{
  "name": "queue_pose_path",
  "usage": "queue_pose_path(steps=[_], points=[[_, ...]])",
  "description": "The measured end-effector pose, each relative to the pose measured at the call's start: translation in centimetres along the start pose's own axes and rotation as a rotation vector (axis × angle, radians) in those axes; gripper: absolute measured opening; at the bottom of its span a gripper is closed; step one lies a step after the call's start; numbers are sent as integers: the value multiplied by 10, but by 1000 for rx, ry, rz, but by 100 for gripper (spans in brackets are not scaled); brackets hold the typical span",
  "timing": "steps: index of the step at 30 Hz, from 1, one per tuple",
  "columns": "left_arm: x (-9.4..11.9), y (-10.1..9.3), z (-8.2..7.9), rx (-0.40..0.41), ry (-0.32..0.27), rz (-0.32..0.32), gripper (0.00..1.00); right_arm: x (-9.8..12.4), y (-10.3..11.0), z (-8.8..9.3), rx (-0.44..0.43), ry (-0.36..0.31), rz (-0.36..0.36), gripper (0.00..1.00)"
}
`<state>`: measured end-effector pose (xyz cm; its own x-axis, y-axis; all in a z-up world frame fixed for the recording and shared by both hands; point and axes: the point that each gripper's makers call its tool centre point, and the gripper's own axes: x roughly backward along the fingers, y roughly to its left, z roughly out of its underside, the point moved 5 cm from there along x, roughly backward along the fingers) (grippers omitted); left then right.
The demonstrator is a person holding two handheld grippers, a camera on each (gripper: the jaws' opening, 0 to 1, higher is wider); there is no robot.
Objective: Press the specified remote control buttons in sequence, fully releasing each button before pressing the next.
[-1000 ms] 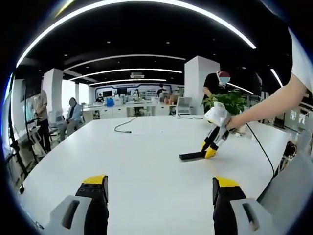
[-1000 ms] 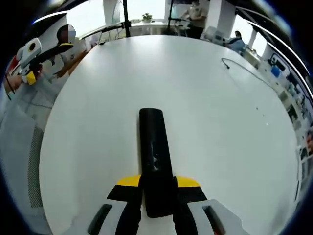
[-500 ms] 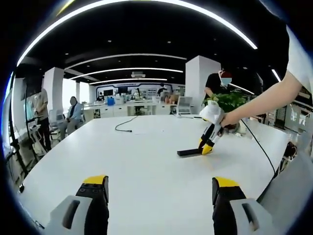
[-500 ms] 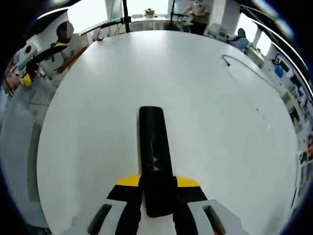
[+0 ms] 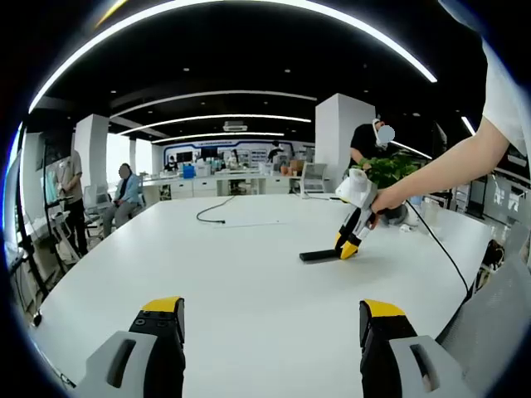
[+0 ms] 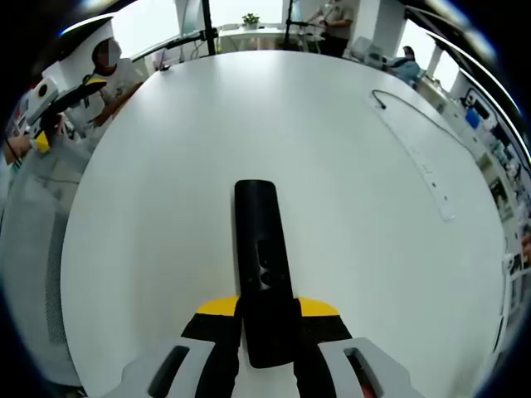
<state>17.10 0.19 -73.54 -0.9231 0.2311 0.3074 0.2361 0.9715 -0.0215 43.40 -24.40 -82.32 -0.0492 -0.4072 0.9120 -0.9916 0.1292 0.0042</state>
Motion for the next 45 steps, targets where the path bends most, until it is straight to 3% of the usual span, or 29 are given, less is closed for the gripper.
queue_pose_path(steps=[15,20,28,31,37,40,45], points=[[0,0,0,-1,4,2,90,1,4,1,-41,-41,9,25],[0,0,1,0,6,3,90,1,6,0,-91,-63,19,27],[-1,0,1,-1,11,6,90,2,7,4,-272,-171,71,41],[-1,0,1,-4,13,8,90,9,12,0,-397,-285,52,44],[-1,-1,2,-3,21,14,89,29,5,1,-565,-456,130,54],[-2,-1,2,0,21,15,89,40,5,4,-584,-495,186,60],[-2,-2,3,1,25,22,89,54,16,4,-603,-561,217,65]])
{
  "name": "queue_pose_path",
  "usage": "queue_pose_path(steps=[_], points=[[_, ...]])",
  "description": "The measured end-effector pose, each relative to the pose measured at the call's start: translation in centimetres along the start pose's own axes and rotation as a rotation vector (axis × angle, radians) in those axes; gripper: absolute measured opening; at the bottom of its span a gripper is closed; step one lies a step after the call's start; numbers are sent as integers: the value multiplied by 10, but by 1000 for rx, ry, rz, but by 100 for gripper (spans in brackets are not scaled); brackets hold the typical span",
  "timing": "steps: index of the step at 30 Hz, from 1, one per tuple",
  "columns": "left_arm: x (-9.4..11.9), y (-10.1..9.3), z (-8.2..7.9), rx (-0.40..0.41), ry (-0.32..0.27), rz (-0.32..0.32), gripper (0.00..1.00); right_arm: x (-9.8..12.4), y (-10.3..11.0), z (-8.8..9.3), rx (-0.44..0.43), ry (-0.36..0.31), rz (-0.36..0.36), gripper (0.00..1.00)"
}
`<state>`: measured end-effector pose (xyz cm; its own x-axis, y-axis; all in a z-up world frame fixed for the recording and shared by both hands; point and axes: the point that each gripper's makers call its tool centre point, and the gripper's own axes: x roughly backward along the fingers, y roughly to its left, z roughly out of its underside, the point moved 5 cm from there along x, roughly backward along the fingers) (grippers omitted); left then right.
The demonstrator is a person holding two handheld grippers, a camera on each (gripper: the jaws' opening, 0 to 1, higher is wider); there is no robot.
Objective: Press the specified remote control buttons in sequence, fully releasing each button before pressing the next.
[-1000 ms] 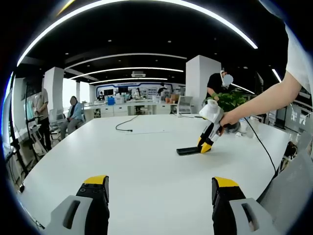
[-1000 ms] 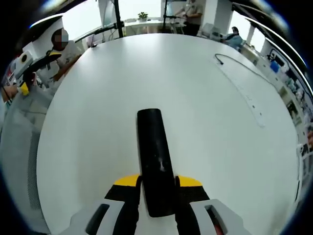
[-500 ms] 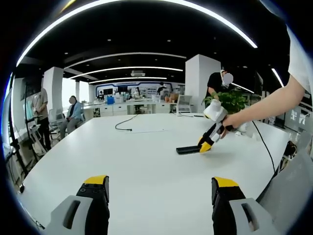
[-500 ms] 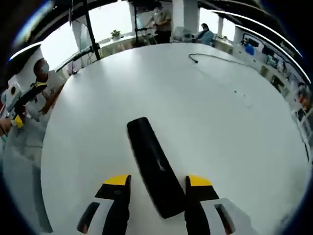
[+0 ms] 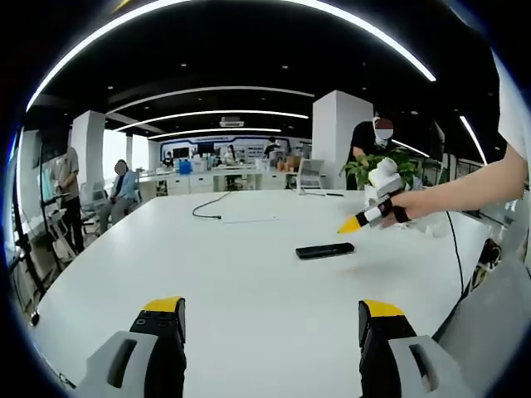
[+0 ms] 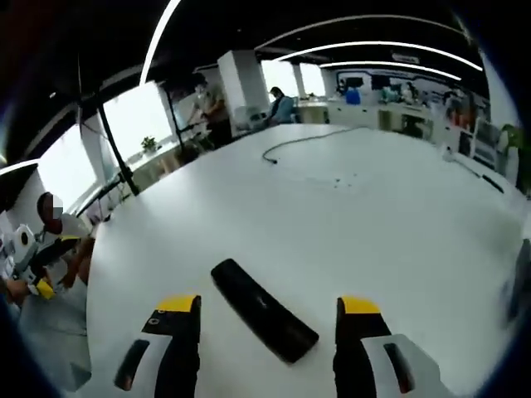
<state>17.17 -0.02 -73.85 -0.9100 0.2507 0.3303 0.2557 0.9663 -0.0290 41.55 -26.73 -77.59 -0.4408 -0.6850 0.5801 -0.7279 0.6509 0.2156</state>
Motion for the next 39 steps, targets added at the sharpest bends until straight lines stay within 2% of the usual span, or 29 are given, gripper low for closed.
queue_pose_path(steps=[6,11,23,26,31,39], points=[[0,0,0,0,-2,3,89,19,11,-6,40,-97,84,73],[0,-1,0,-1,0,6,89,31,18,-9,22,-155,100,81],[-1,-3,-1,-2,-4,19,88,61,36,-5,60,-205,149,90],[-1,-3,-1,-1,-9,23,88,69,39,-1,69,-206,161,93],[-1,-4,-2,-2,-13,26,88,86,45,6,43,-246,189,96],[-1,-5,-2,-2,-19,31,88,107,51,19,42,-245,222,99]])
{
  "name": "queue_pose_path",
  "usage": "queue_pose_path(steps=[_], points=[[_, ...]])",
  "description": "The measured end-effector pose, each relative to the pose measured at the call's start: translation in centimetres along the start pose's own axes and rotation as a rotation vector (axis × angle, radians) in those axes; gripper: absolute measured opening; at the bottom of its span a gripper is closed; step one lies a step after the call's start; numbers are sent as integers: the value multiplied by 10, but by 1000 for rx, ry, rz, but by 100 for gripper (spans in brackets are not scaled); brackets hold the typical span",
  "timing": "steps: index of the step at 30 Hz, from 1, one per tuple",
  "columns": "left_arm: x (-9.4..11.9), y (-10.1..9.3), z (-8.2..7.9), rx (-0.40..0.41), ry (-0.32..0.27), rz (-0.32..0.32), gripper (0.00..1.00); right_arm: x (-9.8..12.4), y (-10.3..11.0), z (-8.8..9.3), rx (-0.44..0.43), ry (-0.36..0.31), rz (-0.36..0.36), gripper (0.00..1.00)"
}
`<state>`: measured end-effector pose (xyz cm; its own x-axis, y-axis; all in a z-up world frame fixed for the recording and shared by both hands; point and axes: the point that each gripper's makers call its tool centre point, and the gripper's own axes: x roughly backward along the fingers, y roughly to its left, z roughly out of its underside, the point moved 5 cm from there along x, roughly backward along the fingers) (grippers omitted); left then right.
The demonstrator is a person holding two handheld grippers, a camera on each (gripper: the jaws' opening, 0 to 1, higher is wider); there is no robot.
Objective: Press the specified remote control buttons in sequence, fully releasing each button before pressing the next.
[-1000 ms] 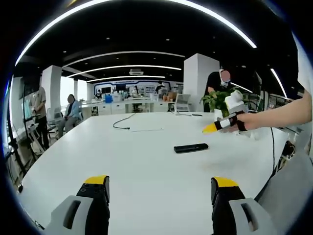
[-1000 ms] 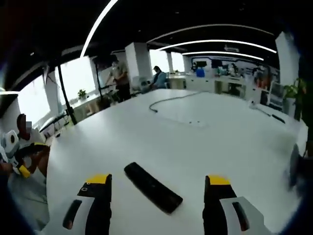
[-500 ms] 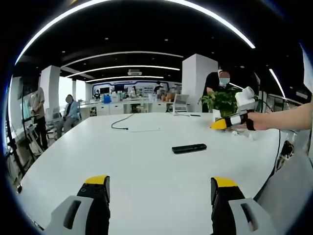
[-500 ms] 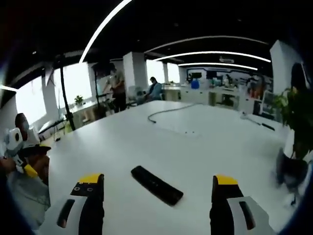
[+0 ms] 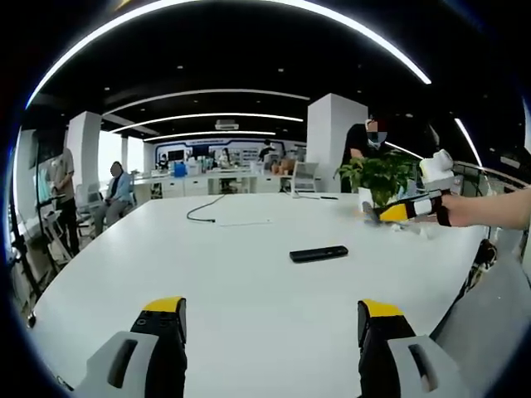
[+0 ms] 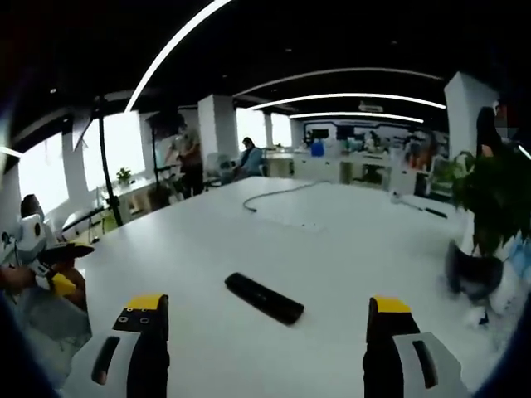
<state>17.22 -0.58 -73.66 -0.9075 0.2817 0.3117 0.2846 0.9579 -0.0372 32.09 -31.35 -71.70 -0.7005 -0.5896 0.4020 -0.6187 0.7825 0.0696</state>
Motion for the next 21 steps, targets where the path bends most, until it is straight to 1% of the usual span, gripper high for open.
queue_pose_path(steps=[4,8,14,16,18,21], points=[[0,0,0,-2,-1,2,88,11,1,-2,5,-13,14,99],[0,-1,0,-2,2,3,88,23,4,-2,31,-26,37,99],[0,-1,1,-8,9,5,87,39,15,2,77,-36,48,99],[0,-1,1,-11,10,5,87,44,20,3,94,-55,44,99],[0,-1,1,-13,11,6,87,49,26,4,70,-83,31,99],[0,-2,1,-25,10,9,86,54,32,6,72,-99,26,99]])
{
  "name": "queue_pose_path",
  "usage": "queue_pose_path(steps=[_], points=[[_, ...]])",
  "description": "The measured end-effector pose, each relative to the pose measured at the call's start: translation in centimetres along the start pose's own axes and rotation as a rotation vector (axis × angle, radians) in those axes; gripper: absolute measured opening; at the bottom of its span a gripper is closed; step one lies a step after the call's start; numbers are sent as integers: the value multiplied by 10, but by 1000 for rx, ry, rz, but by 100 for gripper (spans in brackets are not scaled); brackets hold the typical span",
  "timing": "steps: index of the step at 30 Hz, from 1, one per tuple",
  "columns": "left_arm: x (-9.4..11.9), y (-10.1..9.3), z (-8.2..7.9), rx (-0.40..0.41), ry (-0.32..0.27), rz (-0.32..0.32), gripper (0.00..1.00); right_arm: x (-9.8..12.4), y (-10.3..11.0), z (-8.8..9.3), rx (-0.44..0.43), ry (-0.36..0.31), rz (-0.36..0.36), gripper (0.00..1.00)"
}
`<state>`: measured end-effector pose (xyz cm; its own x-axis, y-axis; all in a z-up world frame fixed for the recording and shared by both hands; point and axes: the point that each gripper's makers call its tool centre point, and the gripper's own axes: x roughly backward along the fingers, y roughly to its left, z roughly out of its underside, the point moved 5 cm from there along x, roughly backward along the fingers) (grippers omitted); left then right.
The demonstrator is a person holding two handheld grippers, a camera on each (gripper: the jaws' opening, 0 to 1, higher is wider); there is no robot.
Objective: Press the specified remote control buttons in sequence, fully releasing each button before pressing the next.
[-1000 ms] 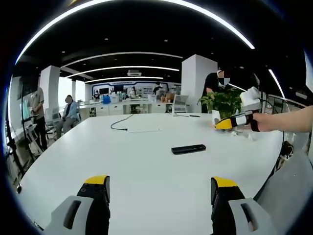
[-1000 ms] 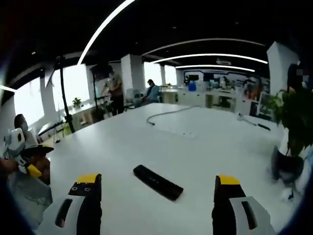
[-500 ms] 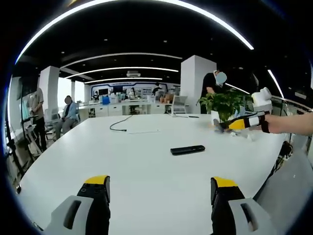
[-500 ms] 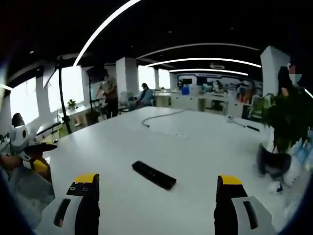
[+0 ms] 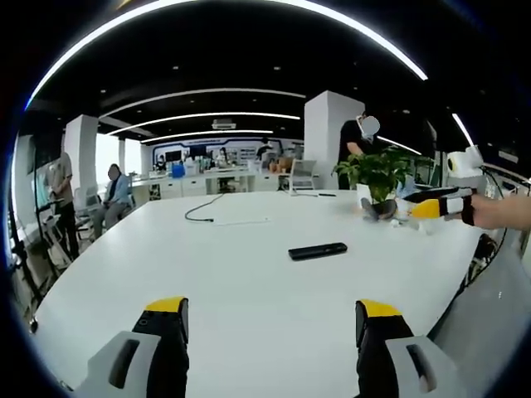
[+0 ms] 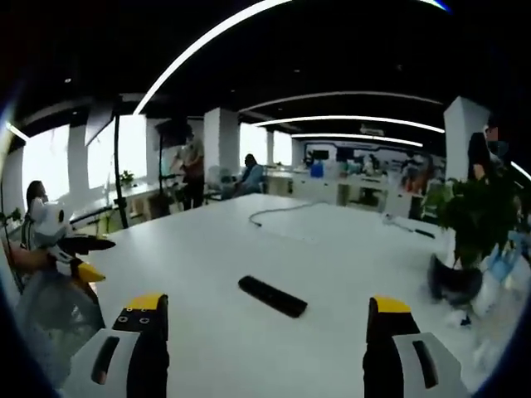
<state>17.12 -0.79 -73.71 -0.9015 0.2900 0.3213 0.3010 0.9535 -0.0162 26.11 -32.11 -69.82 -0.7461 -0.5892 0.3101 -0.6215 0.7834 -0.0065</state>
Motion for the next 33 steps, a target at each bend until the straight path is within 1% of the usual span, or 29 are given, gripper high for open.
queue_pose_path(steps=[2,6,7,12,14,17,21,23,27,30,33], points=[[0,0,0,-3,1,0,86,2,3,2,10,5,4,99],[1,1,0,6,-1,-3,86,8,5,11,27,47,28,99],[1,1,0,5,-1,-3,86,9,5,13,26,47,31,99],[1,0,0,6,2,-1,86,16,6,29,17,83,49,99],[1,1,-1,18,-6,-3,86,20,4,38,11,81,59,99],[1,1,-1,30,-8,-4,87,24,3,41,-23,72,68,99],[0,0,0,22,4,-1,87,27,0,38,-12,75,90,99],[0,0,0,22,4,-3,87,33,1,39,-44,74,95,99],[0,1,0,26,3,-12,86,44,0,43,-49,80,121,99],[0,1,0,23,5,-13,86,53,-1,49,-101,83,152,99],[0,1,1,25,8,-13,86,56,1,47,-118,67,158,99]])
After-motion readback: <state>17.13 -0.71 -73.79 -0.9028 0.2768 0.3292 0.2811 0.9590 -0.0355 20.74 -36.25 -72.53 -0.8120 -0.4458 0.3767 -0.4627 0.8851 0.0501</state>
